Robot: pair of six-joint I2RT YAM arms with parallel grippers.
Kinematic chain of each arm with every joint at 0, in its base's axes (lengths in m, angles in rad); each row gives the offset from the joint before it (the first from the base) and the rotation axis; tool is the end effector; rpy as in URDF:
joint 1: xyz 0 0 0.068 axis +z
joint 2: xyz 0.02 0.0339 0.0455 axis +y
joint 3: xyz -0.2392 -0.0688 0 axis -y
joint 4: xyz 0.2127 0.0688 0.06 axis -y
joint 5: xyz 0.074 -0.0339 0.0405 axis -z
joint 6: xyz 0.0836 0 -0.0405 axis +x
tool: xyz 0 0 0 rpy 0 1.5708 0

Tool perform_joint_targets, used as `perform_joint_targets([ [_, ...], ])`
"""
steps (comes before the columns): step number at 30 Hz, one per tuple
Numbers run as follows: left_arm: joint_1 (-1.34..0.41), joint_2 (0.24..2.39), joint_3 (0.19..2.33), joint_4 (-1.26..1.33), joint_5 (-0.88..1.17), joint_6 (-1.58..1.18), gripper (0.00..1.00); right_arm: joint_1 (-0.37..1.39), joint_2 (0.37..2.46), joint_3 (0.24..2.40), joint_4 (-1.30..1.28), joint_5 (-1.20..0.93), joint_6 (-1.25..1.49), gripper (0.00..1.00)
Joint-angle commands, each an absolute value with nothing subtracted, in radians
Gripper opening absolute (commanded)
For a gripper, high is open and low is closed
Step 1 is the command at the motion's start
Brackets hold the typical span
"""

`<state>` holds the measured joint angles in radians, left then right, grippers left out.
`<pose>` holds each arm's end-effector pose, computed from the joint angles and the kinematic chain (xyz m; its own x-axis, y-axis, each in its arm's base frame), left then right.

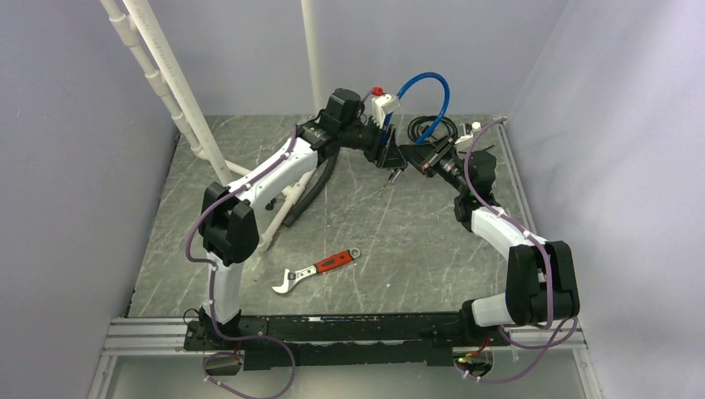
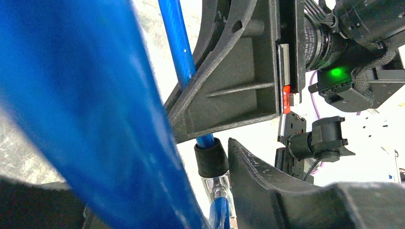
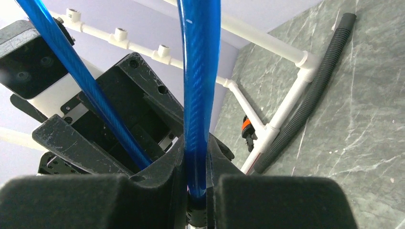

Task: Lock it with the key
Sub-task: Lock the lock.

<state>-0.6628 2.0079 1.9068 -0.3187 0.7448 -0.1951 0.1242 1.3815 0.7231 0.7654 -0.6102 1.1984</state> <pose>0.3298 -0.3293 0.3132 -0.4975 0.2075 -0.8423 0.8602 0.2435 -0.4481 0.3132 0.0874 0.2810 -0.5826 0.6965 -0.4188 -0.3414 0.2579 0.9039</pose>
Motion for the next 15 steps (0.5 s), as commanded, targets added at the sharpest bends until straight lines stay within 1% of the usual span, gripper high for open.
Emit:
perform_joint_targets([
  [1, -0.699, 2.058, 1.929, -0.434, 0.749, -0.176, 0.59, 0.146, 1.359, 0.825, 0.946, -0.623, 1.199, 0.0],
  [6, -0.699, 2.086, 1.968, -0.496, 0.771, -0.147, 0.61, 0.155, 1.355, 0.832, 0.936, -0.633, 1.161, 0.0],
  [12, -0.701, 2.11, 2.003, -0.533, 0.82, -0.11, 0.58, 0.166, 1.364, 0.841, 0.936, -0.646, 1.136, 0.0],
  [13, -0.701, 2.115, 2.013, -0.546, 0.827, -0.105, 0.56, 0.168, 1.365, 0.842, 0.936, -0.649, 1.133, 0.0],
  [14, -0.701, 2.12, 2.022, -0.554, 0.827, -0.103, 0.5, 0.169, 1.366, 0.842, 0.938, -0.651, 1.132, 0.0],
  [15, -0.701, 2.119, 2.022, -0.555, 0.822, -0.105, 0.39, 0.169, 1.366, 0.843, 0.937, -0.65, 1.131, 0.0],
])
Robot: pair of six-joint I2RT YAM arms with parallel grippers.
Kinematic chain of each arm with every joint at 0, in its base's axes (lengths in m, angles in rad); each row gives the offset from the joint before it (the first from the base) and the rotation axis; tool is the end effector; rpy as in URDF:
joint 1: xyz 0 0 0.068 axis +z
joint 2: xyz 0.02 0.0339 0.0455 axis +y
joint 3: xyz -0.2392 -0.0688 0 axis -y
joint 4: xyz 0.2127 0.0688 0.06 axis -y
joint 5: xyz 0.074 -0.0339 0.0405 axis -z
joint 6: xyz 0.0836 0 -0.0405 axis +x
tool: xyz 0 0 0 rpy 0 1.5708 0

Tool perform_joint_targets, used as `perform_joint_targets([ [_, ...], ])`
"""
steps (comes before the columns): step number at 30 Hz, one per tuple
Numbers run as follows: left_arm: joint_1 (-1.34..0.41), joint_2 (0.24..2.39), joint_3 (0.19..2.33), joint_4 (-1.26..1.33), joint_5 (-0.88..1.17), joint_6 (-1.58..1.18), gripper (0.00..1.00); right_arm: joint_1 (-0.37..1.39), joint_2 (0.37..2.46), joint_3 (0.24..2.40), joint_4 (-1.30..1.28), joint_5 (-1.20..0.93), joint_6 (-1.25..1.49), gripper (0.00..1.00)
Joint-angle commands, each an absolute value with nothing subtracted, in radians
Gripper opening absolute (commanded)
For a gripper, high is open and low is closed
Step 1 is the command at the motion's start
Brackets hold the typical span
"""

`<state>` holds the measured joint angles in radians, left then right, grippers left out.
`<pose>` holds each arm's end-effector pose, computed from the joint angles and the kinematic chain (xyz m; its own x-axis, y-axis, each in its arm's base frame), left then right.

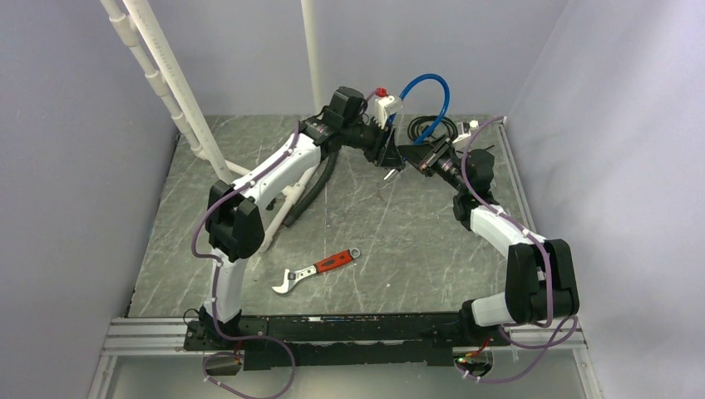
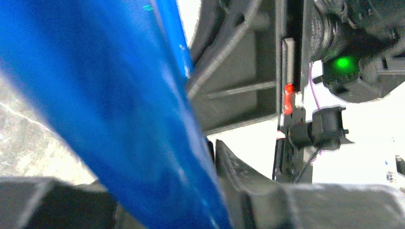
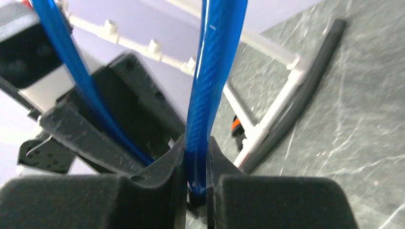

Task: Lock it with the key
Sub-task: Lock the lock.

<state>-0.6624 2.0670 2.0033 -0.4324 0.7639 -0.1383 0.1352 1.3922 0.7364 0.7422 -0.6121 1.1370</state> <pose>0.3336 -0.3335 0.3062 -0.4991 0.2630 -0.8257 0.8633 0.2338 -0.4474 0.3151 0.0913 0.2790 -0.5788 0.6707 -0.4637 -0.3624 0.2979 0.8832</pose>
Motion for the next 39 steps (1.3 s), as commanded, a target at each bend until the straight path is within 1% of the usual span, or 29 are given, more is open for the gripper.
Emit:
perform_joint_targets([
  [1, -0.7, 2.117, 2.018, -0.548, 0.82, -0.107, 0.32, 0.169, 1.368, 0.845, 0.938, -0.652, 1.13, 0.0],
  [3, -0.699, 2.106, 2.005, -0.529, 0.827, -0.113, 0.22, 0.169, 1.371, 0.85, 0.933, -0.655, 1.125, 0.0],
  [4, -0.696, 2.098, 1.994, -0.509, 0.835, -0.122, 0.15, 0.167, 1.371, 0.854, 0.928, -0.657, 1.122, 0.0],
  [7, -0.684, 2.055, 1.928, -0.418, 0.83, -0.161, 0.0, 0.166, 1.375, 0.859, 0.912, -0.662, 1.113, 0.0],
  [8, -0.681, 2.038, 1.903, -0.384, 0.814, -0.171, 0.0, 0.165, 1.375, 0.859, 0.905, -0.665, 1.111, 0.02],
  [9, -0.678, 2.02, 1.866, -0.35, 0.8, -0.18, 0.0, 0.163, 1.373, 0.86, 0.896, -0.666, 1.112, 0.09],
  [11, -0.666, 1.985, 1.814, -0.275, 0.778, -0.207, 0.0, 0.158, 1.37, 0.865, 0.865, -0.667, 1.11, 0.3],
  [12, -0.66, 1.972, 1.793, -0.25, 0.763, -0.218, 0.0, 0.155, 1.367, 0.868, 0.844, -0.666, 1.104, 0.4],
  [13, -0.654, 1.96, 1.779, -0.226, 0.756, -0.227, 0.0, 0.151, 1.362, 0.87, 0.823, -0.665, 1.095, 0.47],
  [15, -0.641, 1.94, 1.752, -0.186, 0.738, -0.247, 0.0, 0.139, 1.354, 0.87, 0.794, -0.661, 1.081, 0.54],
  [19, -0.624, 1.903, 1.703, -0.098, 0.701, -0.277, 0.0, 0.116, 1.341, 0.866, 0.742, -0.66, 1.058, 0.6],
  [22, -0.607, 1.884, 1.674, -0.015, 0.683, -0.327, 0.0, 0.1, 1.322, 0.856, 0.701, -0.665, 1.034, 0.68],
  [25, -0.596, 1.882, 1.67, 0.059, 0.677, -0.368, 0.0, 0.083, 1.301, 0.853, 0.641, -0.663, 0.993, 0.71],
  [29, -0.585, 1.887, 1.675, 0.141, 0.694, -0.454, 0.0, 0.048, 1.285, 0.861, 0.547, -0.687, 0.951, 0.78],
  [34, -0.583, 1.891, 1.672, 0.178, 0.724, -0.479, 0.0, 0.004, 1.281, 0.872, 0.545, -0.695, 0.94, 0.75],
  [39, -0.587, 1.885, 1.644, 0.21, 0.753, -0.466, 0.0, 0.005, 1.359, 0.936, 0.581, -0.719, 0.965, 0.72],
])
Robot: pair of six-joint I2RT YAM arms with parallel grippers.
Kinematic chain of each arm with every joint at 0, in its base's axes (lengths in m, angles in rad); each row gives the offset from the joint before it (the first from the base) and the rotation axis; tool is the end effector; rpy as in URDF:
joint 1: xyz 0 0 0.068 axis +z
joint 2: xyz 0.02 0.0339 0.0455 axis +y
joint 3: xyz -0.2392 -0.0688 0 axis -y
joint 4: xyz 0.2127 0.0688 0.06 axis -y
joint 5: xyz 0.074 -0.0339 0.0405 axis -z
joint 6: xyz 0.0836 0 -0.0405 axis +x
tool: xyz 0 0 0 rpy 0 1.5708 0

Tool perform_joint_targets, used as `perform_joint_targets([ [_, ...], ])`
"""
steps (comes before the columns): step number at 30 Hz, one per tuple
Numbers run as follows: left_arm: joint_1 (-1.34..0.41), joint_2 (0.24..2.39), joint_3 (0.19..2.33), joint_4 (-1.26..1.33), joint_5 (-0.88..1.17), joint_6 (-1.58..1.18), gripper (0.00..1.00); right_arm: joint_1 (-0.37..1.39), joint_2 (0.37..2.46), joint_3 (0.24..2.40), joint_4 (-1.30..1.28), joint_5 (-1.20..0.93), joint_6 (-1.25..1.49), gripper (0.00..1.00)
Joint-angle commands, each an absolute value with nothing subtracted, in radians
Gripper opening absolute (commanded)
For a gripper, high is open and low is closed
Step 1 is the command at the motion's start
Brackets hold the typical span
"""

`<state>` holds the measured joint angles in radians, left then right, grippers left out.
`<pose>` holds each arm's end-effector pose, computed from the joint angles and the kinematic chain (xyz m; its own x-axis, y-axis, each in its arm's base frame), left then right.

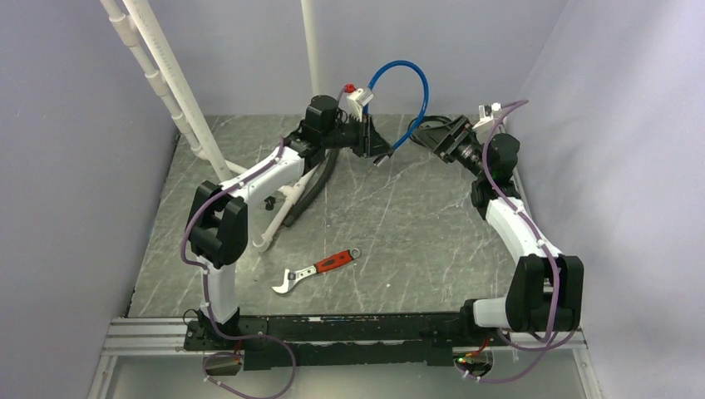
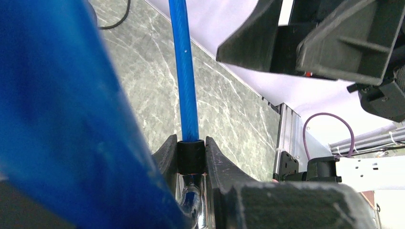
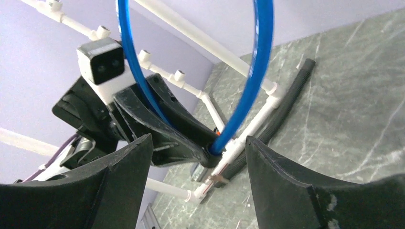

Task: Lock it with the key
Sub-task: Lock the lock.

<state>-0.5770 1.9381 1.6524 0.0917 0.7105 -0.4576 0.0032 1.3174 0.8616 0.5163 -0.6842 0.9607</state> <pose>0.3572 -0.2975 0.3079 -0.5646 -0.0321 -0.8247 0.7808 0.3032 -0.5463 0.3158 0.0539 0.3137 -0.4845 0.6336 -0.6032 -0.4124 0.4427 0.7962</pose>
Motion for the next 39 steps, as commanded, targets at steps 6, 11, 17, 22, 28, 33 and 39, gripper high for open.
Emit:
perform_joint_targets([
  [6, -0.598, 1.866, 1.628, 0.217, 0.758, -0.436, 0.0, 0.005, 1.454, 1.015, 0.475, -0.678, 0.935, 0.7],
  [11, -0.604, 1.858, 1.619, 0.214, 0.751, -0.417, 0.0, 0.005, 1.485, 1.035, 0.421, -0.666, 0.948, 0.63],
  [17, -0.614, 1.871, 1.628, 0.175, 0.766, -0.382, 0.0, 0.01, 1.498, 1.035, 0.518, -0.695, 0.972, 0.48],
  [22, -0.625, 1.914, 1.695, 0.075, 0.782, -0.345, 0.0, 0.046, 1.508, 1.061, 0.543, -0.739, 0.954, 0.08],
  [28, -0.625, 1.951, 1.761, 0.002, 0.771, -0.337, 0.38, 0.074, 1.491, 1.047, 0.597, -0.761, 1.017, 0.0],
  [33, -0.63, 1.977, 1.796, -0.069, 0.782, -0.342, 0.52, 0.096, 1.49, 1.042, 0.633, -0.762, 1.054, 0.0],
  [39, -0.64, 2.006, 1.825, -0.147, 0.779, -0.316, 0.52, 0.112, 1.49, 1.04, 0.683, -0.757, 1.093, 0.0],
])
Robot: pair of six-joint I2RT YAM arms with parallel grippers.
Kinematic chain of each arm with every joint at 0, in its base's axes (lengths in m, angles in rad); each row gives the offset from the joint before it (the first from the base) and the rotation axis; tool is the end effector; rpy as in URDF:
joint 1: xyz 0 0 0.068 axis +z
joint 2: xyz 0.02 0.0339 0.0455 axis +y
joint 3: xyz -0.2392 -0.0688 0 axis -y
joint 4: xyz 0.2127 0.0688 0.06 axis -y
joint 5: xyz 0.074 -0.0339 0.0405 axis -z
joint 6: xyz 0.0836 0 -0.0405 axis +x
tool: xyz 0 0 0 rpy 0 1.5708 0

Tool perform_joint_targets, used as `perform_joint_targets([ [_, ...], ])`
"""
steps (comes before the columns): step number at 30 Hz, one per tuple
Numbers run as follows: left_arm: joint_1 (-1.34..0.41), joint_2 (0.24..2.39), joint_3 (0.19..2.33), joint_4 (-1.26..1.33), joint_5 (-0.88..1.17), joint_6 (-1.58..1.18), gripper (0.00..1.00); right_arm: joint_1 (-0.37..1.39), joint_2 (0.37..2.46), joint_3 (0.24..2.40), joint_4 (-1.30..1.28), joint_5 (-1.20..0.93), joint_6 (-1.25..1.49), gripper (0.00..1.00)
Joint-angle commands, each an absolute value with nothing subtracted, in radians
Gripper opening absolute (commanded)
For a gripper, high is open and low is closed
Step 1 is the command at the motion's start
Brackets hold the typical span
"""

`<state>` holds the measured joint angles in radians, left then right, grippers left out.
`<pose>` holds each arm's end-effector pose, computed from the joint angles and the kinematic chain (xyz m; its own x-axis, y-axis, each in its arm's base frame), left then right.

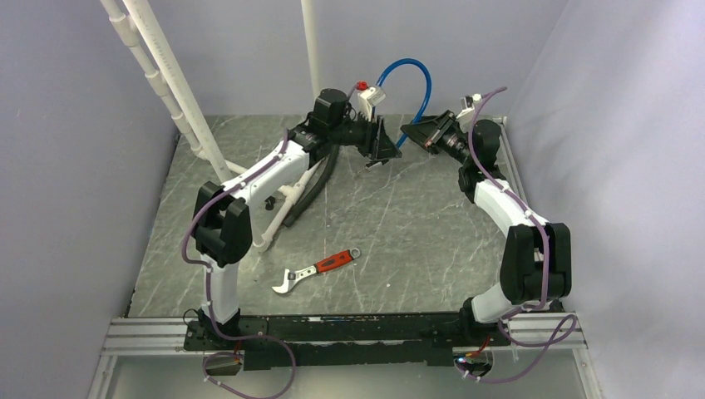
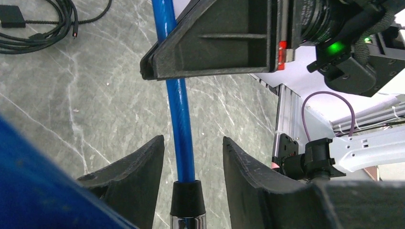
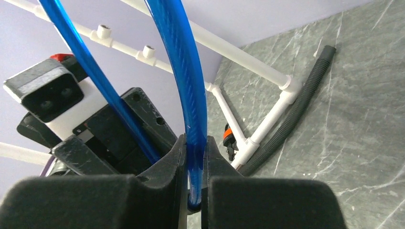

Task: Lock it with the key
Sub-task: Lock the lock.

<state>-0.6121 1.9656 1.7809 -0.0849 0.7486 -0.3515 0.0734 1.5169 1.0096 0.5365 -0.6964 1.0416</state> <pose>0.3458 -0.3123 0.3182 -0.5345 0.0670 -0.8425 0.8243 0.2618 -0.5021 0.3553 0.0799 0.3055 -0.5859 0.6209 -0.5208 -0.3764 0.3607 0.8534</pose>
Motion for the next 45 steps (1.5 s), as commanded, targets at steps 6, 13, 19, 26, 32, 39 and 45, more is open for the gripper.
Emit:
perform_joint_targets([
  [6, -0.655, 2.013, 1.822, -0.206, 0.782, -0.279, 0.41, 0.117, 1.501, 1.07, 0.718, -0.747, 1.112, 0.0],
  [13, -0.649, 1.978, 1.773, -0.075, 0.797, -0.327, 0.0, 0.132, 1.528, 1.093, 0.72, -0.763, 1.116, 0.0],
  [19, -0.601, 1.901, 1.657, 0.201, 0.746, -0.471, 0.0, 0.095, 1.531, 1.157, 0.575, -0.808, 1.031, 0.44],
  [26, -0.56, 1.92, 1.701, 0.442, 0.647, -0.72, 0.0, 0.017, 1.443, 1.12, 0.378, -0.847, 0.83, 0.76],
  [32, -0.547, 2.013, 1.796, 0.647, 0.556, -1.028, 0.0, 0.029, 1.407, 0.945, 0.726, -0.89, 0.972, 0.72],
  [39, -0.548, 2.07, 1.876, 0.718, 0.493, -1.226, 0.0, 0.084, 1.471, 0.946, 0.915, -0.87, 1.029, 0.7],
  [45, -0.551, 2.042, 1.834, 0.723, 0.494, -1.266, 0.0, 0.12, 1.553, 1.015, 1.051, -0.914, 1.092, 0.68],
])
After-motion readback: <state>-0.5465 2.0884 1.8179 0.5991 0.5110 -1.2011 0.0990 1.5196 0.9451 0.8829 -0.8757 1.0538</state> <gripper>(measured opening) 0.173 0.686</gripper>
